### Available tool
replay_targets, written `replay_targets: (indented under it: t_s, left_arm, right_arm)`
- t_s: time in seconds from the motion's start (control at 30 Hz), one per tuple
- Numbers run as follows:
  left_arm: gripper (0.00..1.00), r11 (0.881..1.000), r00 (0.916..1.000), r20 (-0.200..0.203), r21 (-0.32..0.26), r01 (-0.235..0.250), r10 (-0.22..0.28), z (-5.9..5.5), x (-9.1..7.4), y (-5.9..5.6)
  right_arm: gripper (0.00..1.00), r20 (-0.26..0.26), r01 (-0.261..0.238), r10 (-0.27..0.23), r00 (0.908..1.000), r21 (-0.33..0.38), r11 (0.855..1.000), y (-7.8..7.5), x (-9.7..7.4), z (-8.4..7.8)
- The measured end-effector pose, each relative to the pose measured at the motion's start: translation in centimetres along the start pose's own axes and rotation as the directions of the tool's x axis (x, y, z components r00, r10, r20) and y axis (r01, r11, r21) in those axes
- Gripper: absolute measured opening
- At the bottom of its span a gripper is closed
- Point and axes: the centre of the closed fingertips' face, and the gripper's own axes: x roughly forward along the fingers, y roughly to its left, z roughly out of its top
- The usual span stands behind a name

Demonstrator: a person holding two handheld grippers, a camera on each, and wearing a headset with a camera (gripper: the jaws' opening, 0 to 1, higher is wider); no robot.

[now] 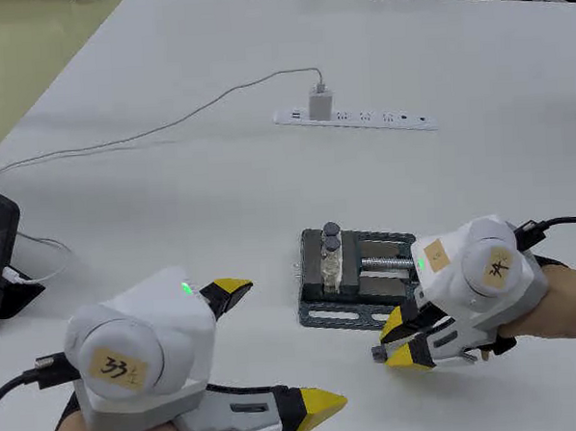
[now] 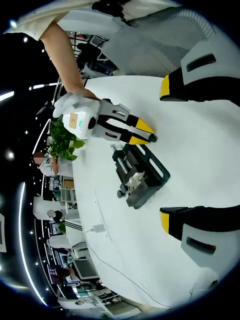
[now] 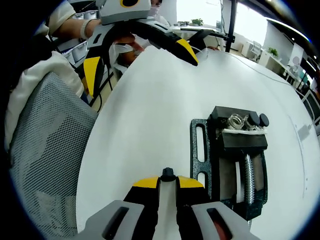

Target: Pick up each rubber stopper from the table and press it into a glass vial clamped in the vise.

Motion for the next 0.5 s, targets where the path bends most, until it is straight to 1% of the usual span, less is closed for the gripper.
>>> replay_targets:
  t_s: [0.2,0.3,0.37,0.4,0.5]
  left_arm:
    - [0.84,1.000,0.9999,-0.002,0.009,0.017,-0.017,-0.2,0.3,-0.5]
    - [0.80,0.999,0.9996,-0.003,0.016,0.027,-0.027,-0.1,0.4,-0.8]
    - [0.77,0.999,0.9994,-0.013,0.034,0.032,-0.032,-0.2,0.4,-1.0]
    - [0.75,0.998,0.9989,-0.034,0.052,0.035,-0.034,-0.5,0.4,-1.0]
    - [0.72,0.995,0.9982,-0.045,0.093,0.043,-0.039,-0.5,0.6,-1.2]
  right_arm:
    - [0.07,-0.015,0.002,-0.002,0.9999,-0.022,1.000,0.1,-0.2,-0.1]
    - [0.07,-0.026,0.003,-0.004,0.9996,-0.022,1.000,0.1,-0.6,0.1]
    - [0.07,-0.034,0.003,-0.004,0.9994,-0.024,1.000,0.2,-1.0,0.3]
    - [0.07,-0.039,0.005,-0.005,0.9992,-0.023,1.000,0.2,-1.3,0.4]
    - [0.07,-0.060,0.015,-0.015,0.9981,-0.004,1.000,0.2,-2.1,0.7]
